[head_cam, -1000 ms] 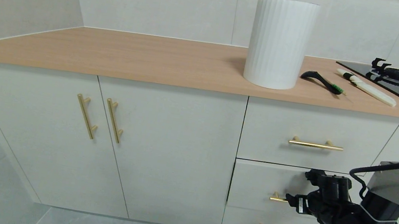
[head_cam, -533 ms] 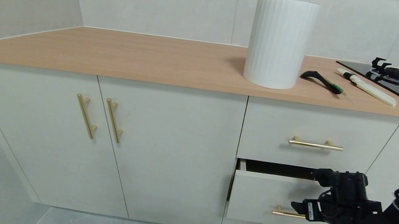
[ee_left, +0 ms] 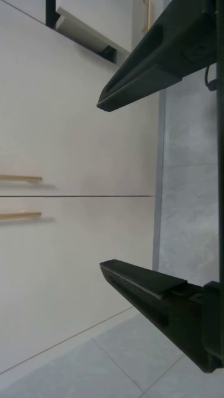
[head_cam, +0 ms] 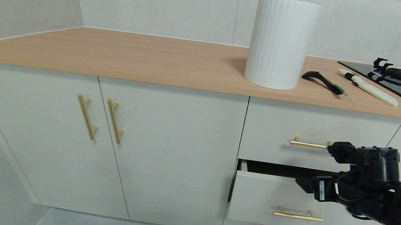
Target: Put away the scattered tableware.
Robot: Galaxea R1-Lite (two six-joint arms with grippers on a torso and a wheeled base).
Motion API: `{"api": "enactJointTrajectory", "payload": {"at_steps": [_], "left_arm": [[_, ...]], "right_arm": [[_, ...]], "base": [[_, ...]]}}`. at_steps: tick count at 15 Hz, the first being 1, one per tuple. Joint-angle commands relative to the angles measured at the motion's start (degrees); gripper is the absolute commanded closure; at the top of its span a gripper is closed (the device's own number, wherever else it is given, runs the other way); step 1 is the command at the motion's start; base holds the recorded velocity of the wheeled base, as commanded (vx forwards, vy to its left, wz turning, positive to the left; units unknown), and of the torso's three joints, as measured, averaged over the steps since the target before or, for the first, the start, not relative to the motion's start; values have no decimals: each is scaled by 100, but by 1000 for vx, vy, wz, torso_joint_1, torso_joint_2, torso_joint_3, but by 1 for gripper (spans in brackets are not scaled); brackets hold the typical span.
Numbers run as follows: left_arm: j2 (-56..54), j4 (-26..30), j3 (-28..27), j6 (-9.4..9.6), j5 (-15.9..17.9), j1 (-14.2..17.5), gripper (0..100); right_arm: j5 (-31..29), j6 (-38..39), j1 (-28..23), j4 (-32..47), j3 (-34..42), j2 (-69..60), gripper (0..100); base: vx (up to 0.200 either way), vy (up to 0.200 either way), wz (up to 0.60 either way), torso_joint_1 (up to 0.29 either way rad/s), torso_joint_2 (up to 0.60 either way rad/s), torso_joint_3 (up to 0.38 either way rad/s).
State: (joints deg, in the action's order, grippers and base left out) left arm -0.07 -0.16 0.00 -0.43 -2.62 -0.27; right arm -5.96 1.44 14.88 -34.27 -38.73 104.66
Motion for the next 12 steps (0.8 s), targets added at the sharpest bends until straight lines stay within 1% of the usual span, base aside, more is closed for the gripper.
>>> {"api": "enactJointTrajectory", "payload": {"at_steps": [1,4,6,7,12], "left_arm": [[7,-2,0,-1,-2,0,0],[7,-2,0,-1,-2,0,0],[7,-2,0,-1,-2,0,0],[7,-2,0,-1,-2,0,0],[7,-2,0,-1,-2,0,0]], "right_arm": [[-28,58,23,-98,-232,345,0],[-283,50,23,-1012,-275,1180,0],[-415,67,14,-1346,-346,1540,0],[-511,120,14,-1425,-390,1681,0],[-520,129,-3,-1390,-390,1742,0]], "base": [[0,0,0,0,0,0],[0,0,0,0,0,0],[0,0,0,0,0,0],[0,0,0,0,0,0],[0,0,0,0,0,0]]}}
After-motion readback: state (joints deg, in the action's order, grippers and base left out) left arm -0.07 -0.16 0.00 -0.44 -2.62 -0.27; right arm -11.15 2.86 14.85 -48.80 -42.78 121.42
